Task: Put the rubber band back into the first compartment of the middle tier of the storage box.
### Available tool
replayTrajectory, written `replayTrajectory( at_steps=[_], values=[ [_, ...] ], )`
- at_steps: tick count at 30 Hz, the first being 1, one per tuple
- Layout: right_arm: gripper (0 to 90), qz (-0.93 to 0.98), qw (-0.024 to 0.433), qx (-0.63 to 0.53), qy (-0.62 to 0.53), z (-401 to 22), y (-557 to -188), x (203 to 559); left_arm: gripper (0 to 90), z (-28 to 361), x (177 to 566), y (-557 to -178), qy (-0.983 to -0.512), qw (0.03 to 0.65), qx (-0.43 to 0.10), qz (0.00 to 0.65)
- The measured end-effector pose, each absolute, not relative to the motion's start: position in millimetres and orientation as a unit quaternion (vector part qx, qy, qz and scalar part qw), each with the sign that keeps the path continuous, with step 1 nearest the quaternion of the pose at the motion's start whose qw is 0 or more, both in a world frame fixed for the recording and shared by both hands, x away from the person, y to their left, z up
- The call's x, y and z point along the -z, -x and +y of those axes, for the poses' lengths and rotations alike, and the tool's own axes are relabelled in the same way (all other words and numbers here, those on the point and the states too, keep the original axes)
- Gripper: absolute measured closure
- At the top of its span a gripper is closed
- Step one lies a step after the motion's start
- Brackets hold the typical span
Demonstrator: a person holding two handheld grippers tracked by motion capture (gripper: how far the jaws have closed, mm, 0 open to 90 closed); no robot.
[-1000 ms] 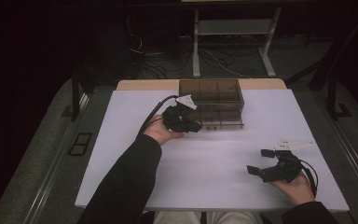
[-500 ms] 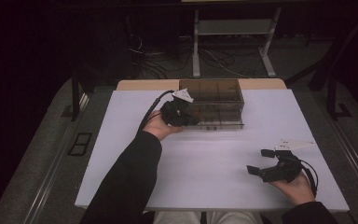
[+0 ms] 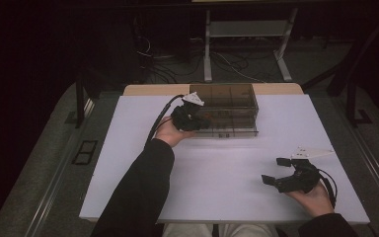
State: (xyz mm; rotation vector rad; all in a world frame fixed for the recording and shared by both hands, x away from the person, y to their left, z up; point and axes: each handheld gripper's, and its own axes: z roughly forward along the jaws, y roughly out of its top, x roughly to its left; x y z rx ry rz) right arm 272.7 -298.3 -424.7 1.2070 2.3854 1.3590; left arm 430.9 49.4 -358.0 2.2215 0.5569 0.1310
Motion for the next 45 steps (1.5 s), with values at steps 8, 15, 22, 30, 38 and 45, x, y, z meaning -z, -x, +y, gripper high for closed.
replayTrajectory(
  at_steps=[8,15,22,30,38,45],
  values=[
    [2.6,0.794,0.071,-0.452,-0.401,-298.5,-272.8,424.7,84.1,48.7,365.4,-437.5,-0.877,0.413,-0.056,0.238],
    [2.6,0.794,0.071,-0.452,-0.401,-298.7,-272.9,424.8,84.1,49.6,372.0,-443.6,-0.879,0.406,-0.060,0.241],
    [2.6,0.793,0.071,-0.452,-0.401,-299.0,-273.0,424.8,84.1,50.0,378.5,-447.3,-0.878,0.405,-0.060,0.247],
    [2.6,0.794,0.072,-0.452,-0.401,-299.0,-273.1,424.9,84.1,48.9,386.4,-449.9,-0.882,0.396,-0.057,0.248],
    [2.6,0.794,0.071,-0.451,-0.401,-298.9,-273.2,425.0,84.0,45.2,393.3,-451.6,-0.888,0.384,-0.048,0.247],
    [2.6,0.794,0.071,-0.452,-0.401,-298.9,-273.1,425.0,83.8,43.2,398.7,-454.4,-0.892,0.374,-0.043,0.250]
  ],
)
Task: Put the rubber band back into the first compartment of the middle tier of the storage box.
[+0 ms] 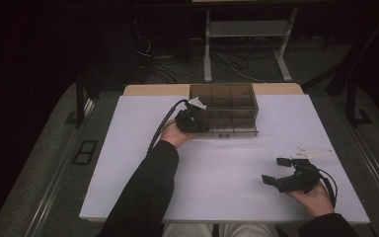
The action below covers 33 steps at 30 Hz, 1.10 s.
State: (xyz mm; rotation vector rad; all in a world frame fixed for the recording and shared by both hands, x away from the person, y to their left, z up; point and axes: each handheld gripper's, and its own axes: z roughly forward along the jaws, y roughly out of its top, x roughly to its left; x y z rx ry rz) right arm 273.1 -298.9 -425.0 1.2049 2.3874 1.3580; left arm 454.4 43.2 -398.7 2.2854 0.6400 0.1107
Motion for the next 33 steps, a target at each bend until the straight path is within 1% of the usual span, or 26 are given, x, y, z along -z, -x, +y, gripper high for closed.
replayTrajectory(
  at_steps=[3,12,18,19,21,23,24,27,33],
  values=[
    [2.6,0.794,0.071,-0.452,-0.400,-298.9,-273.1,424.9,83.5,41.6,402.0,-454.7,-0.886,0.381,-0.040,0.263],
    [2.6,0.794,0.071,-0.452,-0.400,-299.0,-273.2,424.9,82.0,42.9,404.0,-456.7,-0.888,0.374,-0.033,0.265],
    [2.6,0.794,0.071,-0.453,-0.401,-299.1,-273.1,424.8,78.3,44.9,402.2,-457.6,-0.885,0.378,-0.031,0.269],
    [2.6,0.793,0.070,-0.452,-0.401,-299.0,-273.0,424.8,77.5,46.3,401.2,-458.3,-0.889,0.374,-0.032,0.262],
    [2.6,0.793,0.070,-0.452,-0.401,-299.0,-273.0,424.8,75.8,45.7,401.1,-457.3,-0.882,0.383,-0.031,0.273],
    [2.6,0.794,0.071,-0.452,-0.400,-299.0,-273.1,424.8,73.9,48.2,399.4,-458.7,-0.887,0.376,-0.032,0.265],
    [2.6,0.794,0.071,-0.453,-0.400,-298.9,-273.0,424.8,73.1,47.6,399.6,-457.7,-0.881,0.385,-0.030,0.274],
    [2.6,0.793,0.071,-0.452,-0.401,-299.0,-273.1,424.8,70.2,49.5,397.6,-457.6,-0.880,0.387,-0.029,0.275],
    [2.6,0.794,0.071,-0.452,-0.401,-298.7,-273.2,424.9,59.6,53.4,391.8,-455.7,-0.878,0.393,-0.030,0.271]
  ],
)
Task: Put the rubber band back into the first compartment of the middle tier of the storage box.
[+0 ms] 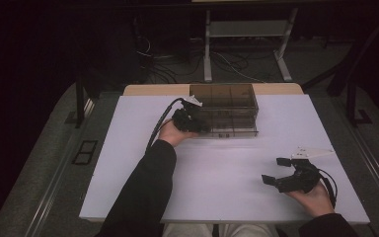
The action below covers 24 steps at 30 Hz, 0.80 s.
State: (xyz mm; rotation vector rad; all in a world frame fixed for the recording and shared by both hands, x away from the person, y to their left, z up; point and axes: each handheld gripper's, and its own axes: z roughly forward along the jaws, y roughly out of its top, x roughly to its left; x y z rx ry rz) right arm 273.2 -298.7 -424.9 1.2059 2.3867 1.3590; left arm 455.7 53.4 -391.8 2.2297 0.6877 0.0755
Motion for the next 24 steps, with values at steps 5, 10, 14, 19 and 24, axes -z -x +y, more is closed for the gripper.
replayTrajectory(
  at_steps=[5,10,14,19,24],
  values=[
    [2.6,0.793,0.070,-0.453,-0.402,-298.8,-273.1,424.8,51.8,60.7,385.4,-453.6,-0.874,0.401,-0.028,0.273],
    [2.6,0.792,0.070,-0.453,-0.402,-298.7,-273.2,424.8,42.9,67.2,378.8,-448.9,-0.873,0.408,-0.026,0.266],
    [2.6,0.792,0.070,-0.453,-0.402,-298.1,-273.1,424.9,36.2,71.3,374.3,-443.3,-0.871,0.415,-0.022,0.264],
    [2.6,0.792,0.071,-0.454,-0.401,-297.8,-273.2,425.0,28.7,76.9,369.7,-437.9,-0.869,0.420,-0.022,0.261],
    [2.6,0.792,0.070,-0.454,-0.401,-297.7,-273.2,425.0,22.4,83.0,366.5,-432.1,-0.866,0.426,-0.019,0.262]
  ],
)
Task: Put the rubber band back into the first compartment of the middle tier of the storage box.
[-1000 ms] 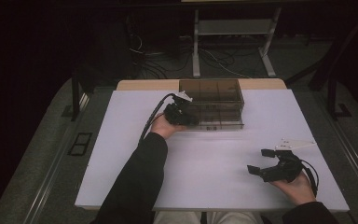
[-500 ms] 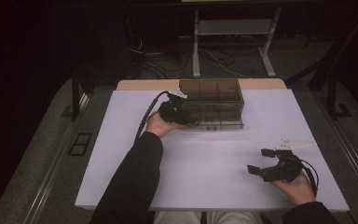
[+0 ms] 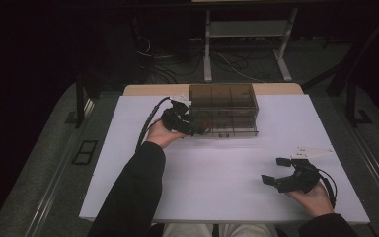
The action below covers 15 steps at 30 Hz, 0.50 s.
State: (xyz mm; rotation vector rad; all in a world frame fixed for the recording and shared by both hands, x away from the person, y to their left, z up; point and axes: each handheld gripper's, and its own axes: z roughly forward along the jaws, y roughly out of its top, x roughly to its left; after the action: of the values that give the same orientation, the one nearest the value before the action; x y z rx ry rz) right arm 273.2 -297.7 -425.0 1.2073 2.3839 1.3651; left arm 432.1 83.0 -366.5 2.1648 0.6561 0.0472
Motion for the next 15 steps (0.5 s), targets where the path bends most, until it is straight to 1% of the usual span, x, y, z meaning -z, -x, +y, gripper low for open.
replayTrajectory(
  at_steps=[5,10,13,14,15],
  values=[
    [2.6,0.793,0.071,-0.454,-0.401,-297.4,-273.1,425.1,13.8,87.8,365.3,-426.7,-0.867,0.420,-0.015,0.267],
    [2.6,0.792,0.068,-0.454,-0.402,-297.2,-272.7,424.9,10.0,92.5,365.1,-419.2,-0.865,0.425,-0.011,0.268],
    [2.6,0.792,0.068,-0.454,-0.401,-297.0,-272.7,424.9,4.3,94.3,366.5,-414.4,-0.866,0.421,-0.012,0.269],
    [2.6,0.793,0.069,-0.454,-0.401,-296.9,-272.7,424.8,0.9,94.7,367.0,-412.4,-0.869,0.414,-0.014,0.270],
    [2.6,0.793,0.068,-0.454,-0.401,-296.9,-272.7,424.8,0.0,95.9,367.0,-410.5,-0.872,0.410,-0.015,0.267]
  ],
)
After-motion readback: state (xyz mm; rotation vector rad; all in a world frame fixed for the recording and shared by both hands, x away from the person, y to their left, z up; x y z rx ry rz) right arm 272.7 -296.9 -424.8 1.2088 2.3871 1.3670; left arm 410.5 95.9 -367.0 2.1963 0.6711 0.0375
